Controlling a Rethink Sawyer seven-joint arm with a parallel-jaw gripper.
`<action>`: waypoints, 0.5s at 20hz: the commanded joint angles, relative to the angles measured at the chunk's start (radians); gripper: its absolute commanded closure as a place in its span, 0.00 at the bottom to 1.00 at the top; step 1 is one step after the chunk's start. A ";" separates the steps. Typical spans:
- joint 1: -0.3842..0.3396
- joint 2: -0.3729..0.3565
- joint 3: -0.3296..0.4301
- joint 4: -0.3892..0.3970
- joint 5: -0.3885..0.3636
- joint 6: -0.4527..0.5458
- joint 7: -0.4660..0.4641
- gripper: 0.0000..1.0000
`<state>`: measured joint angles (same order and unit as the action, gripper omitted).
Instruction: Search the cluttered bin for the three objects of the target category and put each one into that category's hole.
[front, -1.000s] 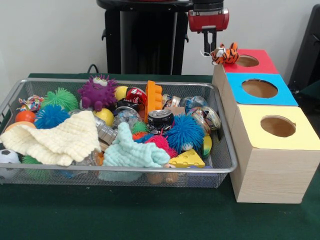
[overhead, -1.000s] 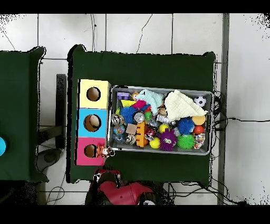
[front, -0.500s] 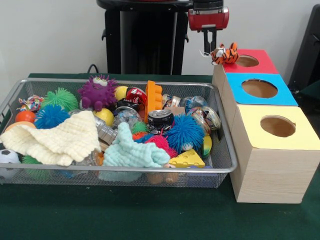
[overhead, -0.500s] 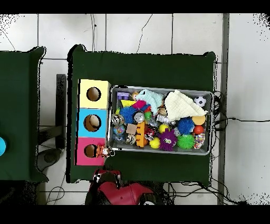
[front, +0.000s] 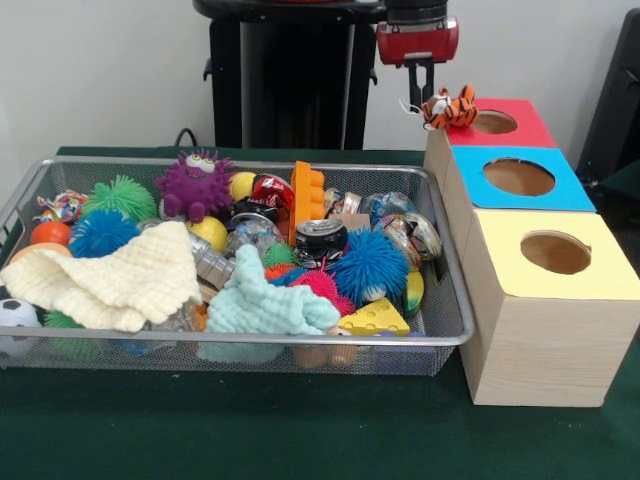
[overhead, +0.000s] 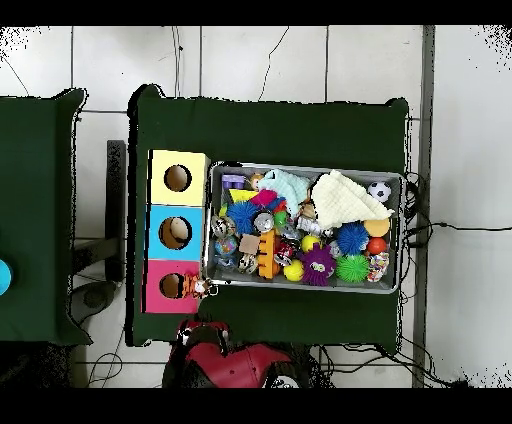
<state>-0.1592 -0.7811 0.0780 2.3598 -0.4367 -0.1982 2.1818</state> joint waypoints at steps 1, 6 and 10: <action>-0.056 0.039 0.117 -0.102 -0.001 0.024 0.090 1.00; -0.073 0.044 0.133 -0.101 -0.001 0.027 0.086 1.00; -0.056 0.047 0.132 -0.089 0.016 0.010 0.103 1.00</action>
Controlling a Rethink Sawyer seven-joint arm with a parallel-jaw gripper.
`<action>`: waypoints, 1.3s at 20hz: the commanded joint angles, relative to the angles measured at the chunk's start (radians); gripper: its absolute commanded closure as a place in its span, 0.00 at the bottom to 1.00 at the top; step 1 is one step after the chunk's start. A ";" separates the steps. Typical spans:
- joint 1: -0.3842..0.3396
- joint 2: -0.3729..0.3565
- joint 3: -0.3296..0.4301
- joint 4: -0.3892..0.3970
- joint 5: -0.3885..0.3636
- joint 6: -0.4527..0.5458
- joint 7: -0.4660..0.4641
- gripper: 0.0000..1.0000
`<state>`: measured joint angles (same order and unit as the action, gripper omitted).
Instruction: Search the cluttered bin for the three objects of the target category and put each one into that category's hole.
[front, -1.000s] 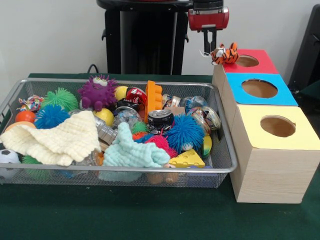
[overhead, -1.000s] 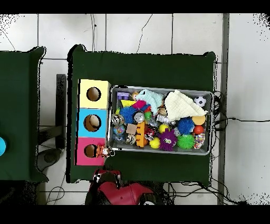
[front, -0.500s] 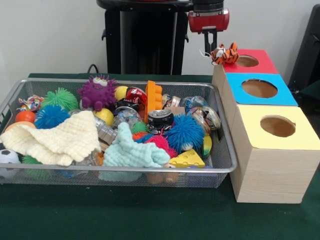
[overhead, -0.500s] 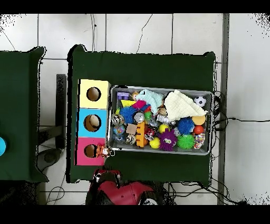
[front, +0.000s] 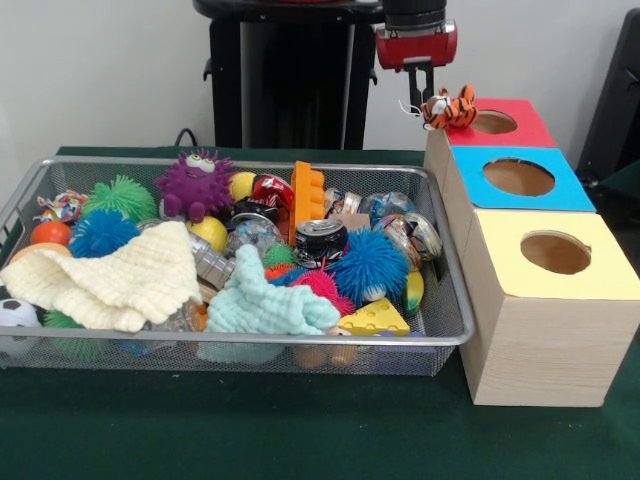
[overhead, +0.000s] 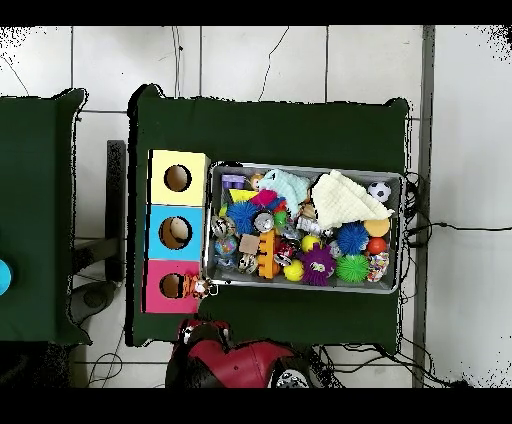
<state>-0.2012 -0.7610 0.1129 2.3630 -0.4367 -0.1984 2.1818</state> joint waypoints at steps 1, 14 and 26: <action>-0.008 0.027 0.095 -0.088 0.021 0.006 0.108 1.00; 0.040 0.019 0.122 -0.033 0.081 -0.022 0.176 1.00; 0.152 -0.032 0.103 0.034 0.215 -0.051 0.230 1.00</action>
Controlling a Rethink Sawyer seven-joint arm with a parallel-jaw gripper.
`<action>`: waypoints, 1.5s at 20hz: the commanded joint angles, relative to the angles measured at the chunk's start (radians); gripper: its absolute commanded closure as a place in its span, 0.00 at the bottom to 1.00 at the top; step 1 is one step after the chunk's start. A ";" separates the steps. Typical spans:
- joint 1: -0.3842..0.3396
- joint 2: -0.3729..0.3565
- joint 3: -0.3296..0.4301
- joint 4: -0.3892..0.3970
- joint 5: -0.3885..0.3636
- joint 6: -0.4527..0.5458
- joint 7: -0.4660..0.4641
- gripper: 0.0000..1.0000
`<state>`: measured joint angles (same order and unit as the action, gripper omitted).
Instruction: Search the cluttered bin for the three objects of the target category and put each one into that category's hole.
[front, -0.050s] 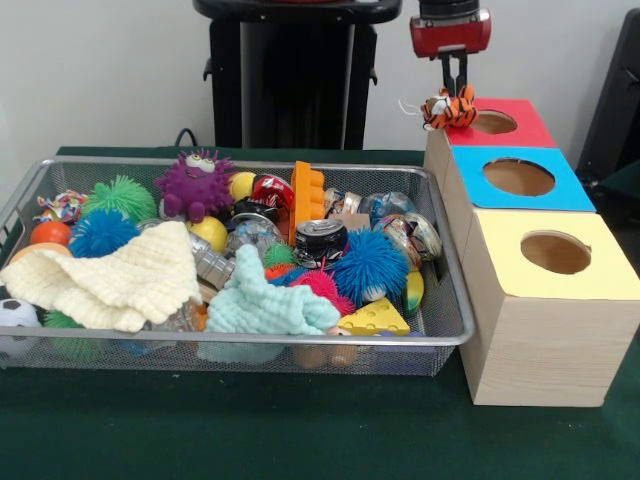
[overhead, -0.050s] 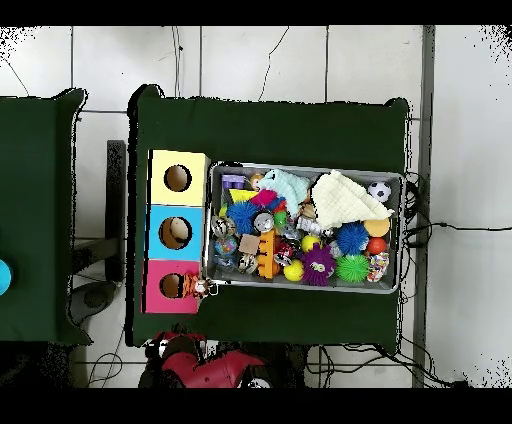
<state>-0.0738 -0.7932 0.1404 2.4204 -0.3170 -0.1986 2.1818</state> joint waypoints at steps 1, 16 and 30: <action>0.040 0.002 0.071 -0.020 0.109 -0.061 0.238 1.00; -0.090 -0.100 0.076 0.021 0.033 0.068 0.094 1.00; -0.331 -0.277 0.263 0.056 0.014 0.310 -0.041 1.00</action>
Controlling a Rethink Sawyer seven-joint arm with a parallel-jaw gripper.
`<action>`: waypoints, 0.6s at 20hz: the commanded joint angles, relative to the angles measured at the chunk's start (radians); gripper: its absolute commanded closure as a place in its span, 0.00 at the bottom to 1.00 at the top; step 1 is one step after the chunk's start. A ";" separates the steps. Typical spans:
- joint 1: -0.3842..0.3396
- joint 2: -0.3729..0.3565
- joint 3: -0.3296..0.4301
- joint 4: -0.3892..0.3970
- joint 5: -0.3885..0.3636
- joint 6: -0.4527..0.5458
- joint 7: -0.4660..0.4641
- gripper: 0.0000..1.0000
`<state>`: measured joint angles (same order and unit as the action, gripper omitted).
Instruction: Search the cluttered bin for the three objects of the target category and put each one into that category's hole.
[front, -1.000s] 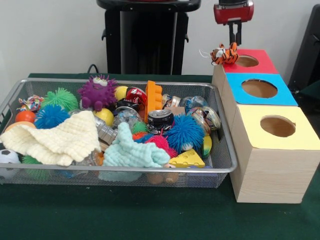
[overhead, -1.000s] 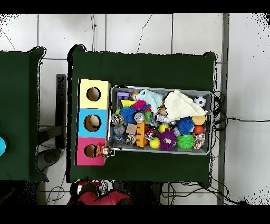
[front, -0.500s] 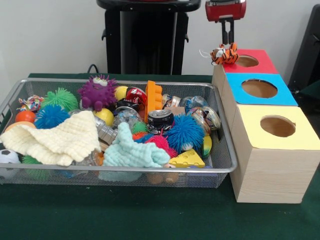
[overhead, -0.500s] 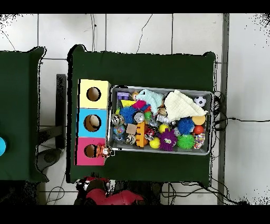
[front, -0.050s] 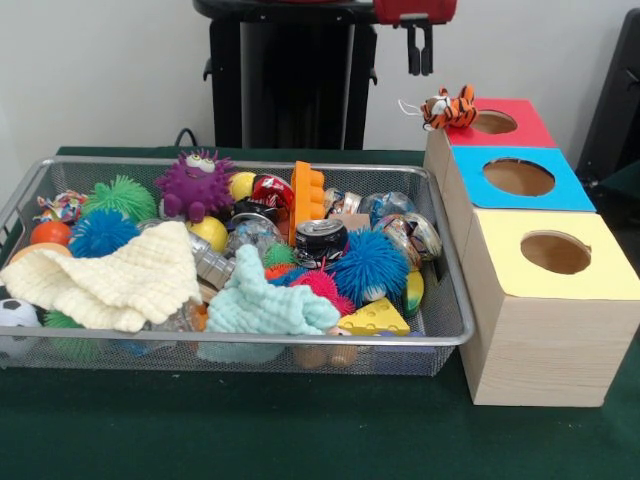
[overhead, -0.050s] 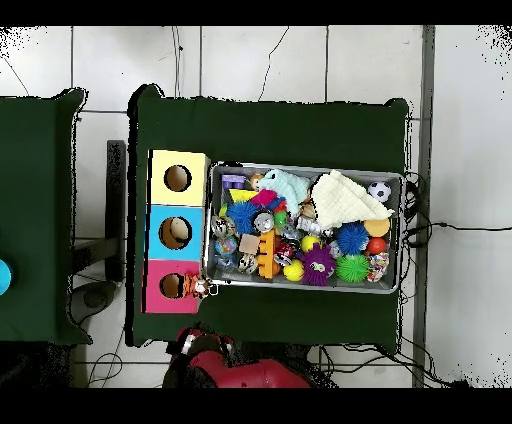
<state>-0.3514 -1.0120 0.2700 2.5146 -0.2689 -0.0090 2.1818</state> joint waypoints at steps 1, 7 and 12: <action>-0.070 -0.075 0.148 -0.038 -0.031 0.142 -0.053 1.00; -0.121 -0.091 0.182 -0.087 -0.050 0.213 -0.101 1.00; -0.150 -0.064 0.209 -0.136 -0.079 0.245 -0.120 1.00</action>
<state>-0.4603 -1.0880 0.3733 2.5095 -0.2876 0.1240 2.1818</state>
